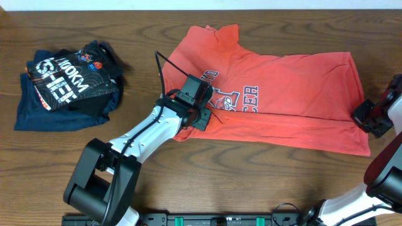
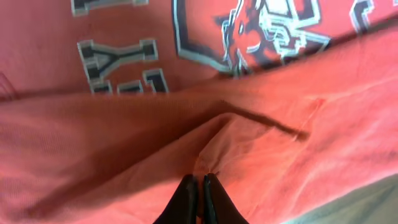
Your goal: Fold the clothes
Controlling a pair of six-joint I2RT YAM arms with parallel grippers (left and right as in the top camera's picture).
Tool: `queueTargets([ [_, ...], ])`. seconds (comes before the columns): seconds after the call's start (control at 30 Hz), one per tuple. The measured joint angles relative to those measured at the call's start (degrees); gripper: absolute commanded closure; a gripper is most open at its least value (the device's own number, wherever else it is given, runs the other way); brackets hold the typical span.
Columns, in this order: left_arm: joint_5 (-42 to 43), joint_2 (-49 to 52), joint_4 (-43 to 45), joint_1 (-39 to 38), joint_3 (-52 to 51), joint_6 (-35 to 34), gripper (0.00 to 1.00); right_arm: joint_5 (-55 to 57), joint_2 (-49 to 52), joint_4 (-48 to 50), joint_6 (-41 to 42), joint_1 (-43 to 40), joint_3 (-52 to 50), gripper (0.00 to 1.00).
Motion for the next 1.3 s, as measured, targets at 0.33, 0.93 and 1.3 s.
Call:
queueTargets([
  [0.33,0.0,0.0,11.3,0.8,2.7,0.0,0.94,0.0,0.0,-0.1,0.0,0.0,0.0,0.94],
  [0.93,-0.2,0.0,10.4,0.8,3.3,2.1,0.60,0.0,0.0,-0.2,0.0,0.0,0.0,0.94],
  [1.3,-0.6,0.1,9.4,3.8,3.3,0.9,0.91,0.0,0.0,-0.2,0.0,0.0,0.0,0.94],
])
